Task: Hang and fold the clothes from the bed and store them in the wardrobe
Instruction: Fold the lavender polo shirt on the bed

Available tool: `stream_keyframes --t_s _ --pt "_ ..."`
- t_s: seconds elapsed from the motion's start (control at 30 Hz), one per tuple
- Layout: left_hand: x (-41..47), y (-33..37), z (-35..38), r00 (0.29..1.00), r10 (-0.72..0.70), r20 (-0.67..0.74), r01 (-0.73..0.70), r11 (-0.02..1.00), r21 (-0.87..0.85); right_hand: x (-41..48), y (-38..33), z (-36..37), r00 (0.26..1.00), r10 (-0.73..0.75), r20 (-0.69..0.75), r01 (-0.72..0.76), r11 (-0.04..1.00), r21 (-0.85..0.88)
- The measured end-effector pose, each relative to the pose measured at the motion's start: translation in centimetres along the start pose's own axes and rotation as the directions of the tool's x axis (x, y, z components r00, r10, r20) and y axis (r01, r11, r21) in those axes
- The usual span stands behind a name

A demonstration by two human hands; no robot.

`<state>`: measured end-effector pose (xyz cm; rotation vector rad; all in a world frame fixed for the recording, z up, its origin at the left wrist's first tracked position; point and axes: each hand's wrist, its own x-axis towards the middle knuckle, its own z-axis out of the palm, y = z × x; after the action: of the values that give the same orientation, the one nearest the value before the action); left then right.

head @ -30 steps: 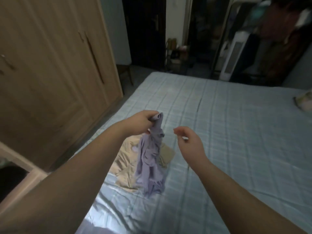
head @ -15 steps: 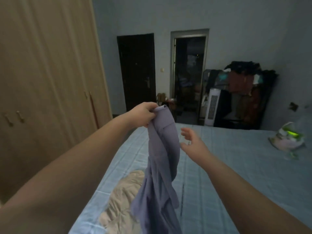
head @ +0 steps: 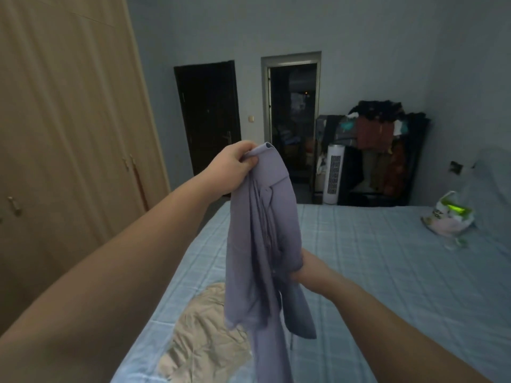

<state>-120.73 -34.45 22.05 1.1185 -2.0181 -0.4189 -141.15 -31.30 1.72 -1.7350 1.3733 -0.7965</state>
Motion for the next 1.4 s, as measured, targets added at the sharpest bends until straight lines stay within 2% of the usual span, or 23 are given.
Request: stream_keyframes --t_s 0.07,0.1,0.17,0.27,0.37,0.43,0.5,0.53,0.6,0.63,0.67,0.73,0.77,0.83,0.87,0.97,1.03,1.13,1.2,1.27,1.33,1.37,1.4 --pt "-0.3 0.0 0.1 1.0 -0.008 0.008 0.008 1.0 0.029 -0.2 -0.4 0.1 0.999 0.051 -0.018 -0.052 0.992 -0.117" --pt "-0.5 -0.1 0.2 1.0 -0.011 0.005 0.01 0.999 0.042 -0.1 -0.2 0.2 0.997 0.062 -0.037 -0.067 0.99 -0.122" --pt "-0.9 -0.4 -0.1 1.0 -0.023 -0.01 0.023 0.998 0.059 0.2 0.2 -0.1 0.994 0.075 -0.074 -0.072 0.996 0.046" --pt "-1.3 -1.1 -1.0 0.998 -0.041 -0.04 0.045 0.994 0.102 1.2 0.0 -2.4 0.965 0.143 -0.221 -0.056 0.932 0.357" --pt "-1.7 -1.8 -2.1 0.995 -0.057 -0.076 0.069 0.985 0.156 2.3 -1.6 -5.8 0.931 0.169 -0.323 -0.015 0.904 0.428" --pt "-2.0 -2.2 -2.5 0.994 -0.07 -0.085 0.084 0.982 0.171 2.1 -3.3 -8.0 0.967 0.108 -0.23 0.03 0.85 0.525" --pt "-2.1 -2.3 -2.8 0.993 -0.074 -0.095 0.09 0.981 0.172 1.0 -4.5 -10.6 0.999 0.014 0.047 -0.04 0.779 0.626" --pt "-2.2 -2.2 -3.1 0.992 -0.071 -0.109 0.089 0.982 0.166 0.3 -5.0 -12.0 0.976 -0.042 0.213 -0.101 0.779 0.619" --pt "-2.4 -2.0 -3.8 0.989 -0.065 -0.134 0.084 0.986 0.141 -1.0 -6.0 -14.2 0.874 -0.158 0.46 -0.137 0.828 0.544" --pt "-2.6 -2.0 -4.1 0.989 -0.064 -0.132 0.081 0.988 0.131 -1.4 -6.4 -14.9 0.834 -0.182 0.52 -0.124 0.858 0.498" --pt "-2.6 -1.9 -4.4 0.991 -0.063 -0.118 0.078 0.989 0.124 -1.8 -6.9 -15.4 0.831 -0.162 0.533 -0.104 0.895 0.434" --pt "-2.7 -2.0 -4.9 0.994 -0.08 -0.068 0.088 0.988 0.126 -2.0 -7.6 -15.9 0.892 -0.079 0.445 -0.024 0.975 0.22" --pt "-2.6 -2.2 -5.2 0.995 -0.097 -0.033 0.101 0.986 0.131 -2.0 -7.7 -16.2 0.93 -0.053 0.363 0.04 0.998 0.042" --pt "-2.7 -2.2 -5.5 0.991 -0.121 0.054 0.112 0.983 0.146 -2.0 -7.9 -16.7 0.979 -0.079 0.187 0.136 0.939 -0.316" --pt "-2.8 -2.1 -5.6 0.987 -0.123 0.102 0.105 0.981 0.165 -2.0 -7.9 -17.0 0.988 -0.115 0.102 0.147 0.903 -0.403" --pt "-3.1 -1.1 -5.8 0.96 -0.145 0.24 0.073 0.956 0.285 -2.7 -8.2 -17.2 0.976 -0.19 -0.102 0.144 0.926 -0.35" --pt "-2.8 -0.5 -5.6 0.952 -0.155 0.263 0.029 0.903 0.428 -3.2 -8.8 -17.2 0.966 -0.21 -0.15 0.141 0.917 -0.373" --pt "-1.9 -0.4 -5.5 0.968 -0.126 0.218 -0.029 0.805 0.593 -4.2 -10.5 -17.3 0.982 -0.13 -0.139 0.054 0.892 -0.449" --pt "-1.6 -0.7 -5.9 0.974 -0.129 0.187 -0.018 0.777 0.63 -5.3 -12.2 -17.9 0.994 -0.068 -0.091 0.01 0.851 -0.525" --pt "-1.7 -0.9 -6.6 0.975 -0.129 0.182 -0.005 0.804 0.594 -6.7 -13.7 -18.5 1.0 -0.003 0.009 0.007 0.847 -0.532" --pt "-2.1 -1.4 -7.5 0.976 -0.118 0.181 0.005 0.85 0.527 -7.9 -15.0 -19.1 0.993 0.022 0.115 0.023 0.926 -0.377" --pt "-2.3 -1.5 -8.0 0.977 -0.111 0.182 0.007 0.871 0.492 -8.2 -15.4 -19.4 0.992 0.017 0.128 0.026 0.944 -0.328" --pt "-2.5 -1.5 -8.4 0.978 -0.105 0.181 0.012 0.891 0.454 -8.3 -15.8 -19.6 0.996 -0.004 0.094 0.038 0.934 -0.355"
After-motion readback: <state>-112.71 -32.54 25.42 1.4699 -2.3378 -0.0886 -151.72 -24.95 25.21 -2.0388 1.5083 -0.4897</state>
